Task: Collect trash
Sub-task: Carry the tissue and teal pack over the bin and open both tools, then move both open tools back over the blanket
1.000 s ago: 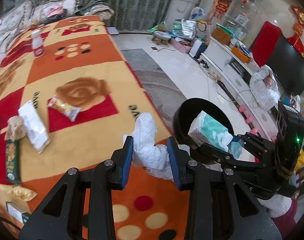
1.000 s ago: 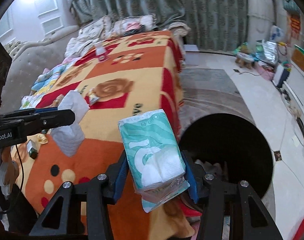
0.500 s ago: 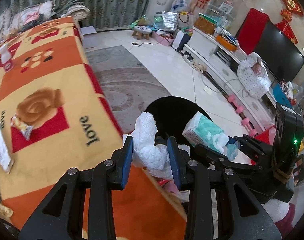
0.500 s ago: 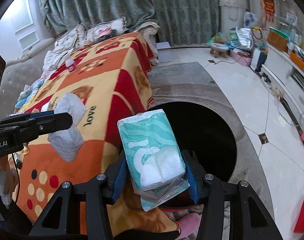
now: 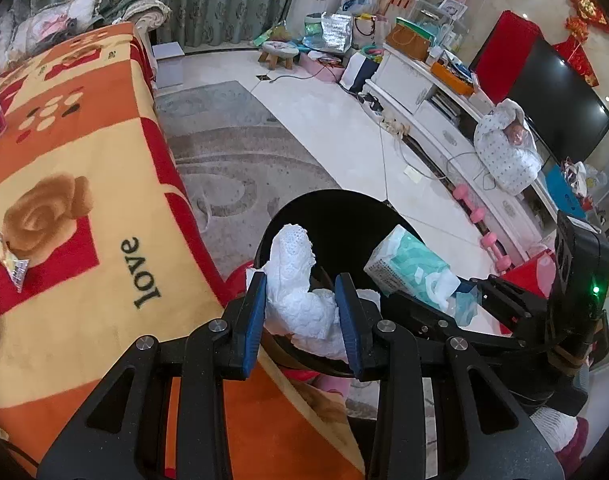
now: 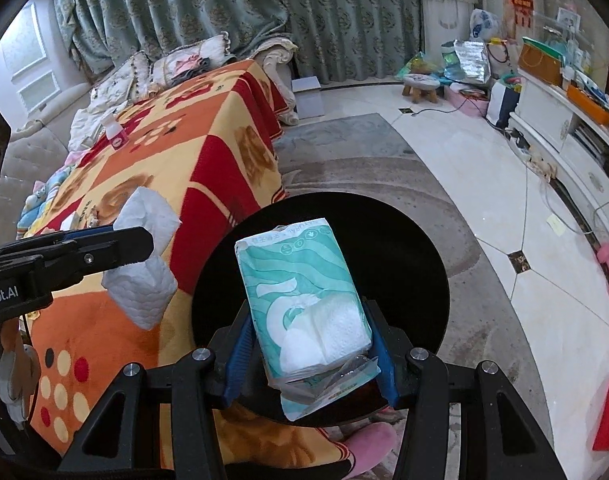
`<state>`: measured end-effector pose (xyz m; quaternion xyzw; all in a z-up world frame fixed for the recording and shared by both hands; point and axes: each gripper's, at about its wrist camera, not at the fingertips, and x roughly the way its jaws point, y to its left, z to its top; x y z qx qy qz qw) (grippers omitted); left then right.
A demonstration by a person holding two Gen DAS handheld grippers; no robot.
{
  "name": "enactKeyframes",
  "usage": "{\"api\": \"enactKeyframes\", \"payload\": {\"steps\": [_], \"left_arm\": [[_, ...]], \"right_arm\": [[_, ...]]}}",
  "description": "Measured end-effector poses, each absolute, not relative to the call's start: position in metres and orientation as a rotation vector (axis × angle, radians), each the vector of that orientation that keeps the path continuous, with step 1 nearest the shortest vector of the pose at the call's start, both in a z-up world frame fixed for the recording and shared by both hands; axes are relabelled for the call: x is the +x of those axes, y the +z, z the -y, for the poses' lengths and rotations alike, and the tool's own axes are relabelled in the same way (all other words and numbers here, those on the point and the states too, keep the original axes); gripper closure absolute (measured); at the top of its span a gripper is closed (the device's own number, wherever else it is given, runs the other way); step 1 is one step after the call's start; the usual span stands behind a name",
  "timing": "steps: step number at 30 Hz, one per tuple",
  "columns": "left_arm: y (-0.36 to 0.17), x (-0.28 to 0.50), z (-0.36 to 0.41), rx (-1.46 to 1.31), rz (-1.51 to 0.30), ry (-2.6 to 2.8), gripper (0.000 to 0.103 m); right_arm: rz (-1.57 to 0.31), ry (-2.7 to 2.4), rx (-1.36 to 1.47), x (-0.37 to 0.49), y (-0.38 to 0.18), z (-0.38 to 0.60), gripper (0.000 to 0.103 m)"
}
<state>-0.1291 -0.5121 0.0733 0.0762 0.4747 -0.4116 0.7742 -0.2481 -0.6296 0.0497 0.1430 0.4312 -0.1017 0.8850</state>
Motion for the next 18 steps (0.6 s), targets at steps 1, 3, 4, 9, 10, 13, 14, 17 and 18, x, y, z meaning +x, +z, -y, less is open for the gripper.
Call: {"api": "enactKeyframes", "payload": {"steps": [1, 3, 4, 9, 10, 13, 14, 17, 18], "left_arm": [[0.072, -0.129, 0.513, 0.165, -1.029, -0.895, 0.071], [0.070, -0.129, 0.515, 0.169, -1.029, -0.895, 0.071], [0.069, -0.128, 0.516, 0.170, -1.031, -0.895, 0.071], [0.067, -0.128, 0.519, 0.155, -1.039, -0.898, 0.070], [0.067, -0.128, 0.519, 0.146, -1.039, -0.905, 0.069], [0.067, -0.128, 0.517, 0.132, -1.038, -0.913, 0.056], [0.067, -0.128, 0.516, 0.119, -1.039, -0.922, 0.052], [0.069, -0.127, 0.514, 0.098, -1.044, -0.934, 0.041], [0.069, -0.127, 0.513, 0.100, -1.043, -0.931, 0.041]], "right_arm": [[-0.898, -0.213, 0.298, -0.248, 0.049, 0.631, 0.053], [-0.903, -0.213, 0.302, -0.248, 0.047, 0.633, 0.053], [-0.905, -0.213, 0.303, -0.248, 0.047, 0.634, 0.053], [-0.916, -0.221, 0.308, -0.249, 0.042, 0.638, 0.053], [-0.917, -0.225, 0.310, -0.249, 0.042, 0.639, 0.051], [-0.919, -0.248, 0.319, -0.249, 0.041, 0.643, 0.050], [-0.918, -0.256, 0.325, -0.250, 0.042, 0.645, 0.049], [-0.912, -0.274, 0.352, -0.251, 0.043, 0.650, 0.028], [-0.907, -0.276, 0.360, -0.252, 0.044, 0.650, 0.027]]}}
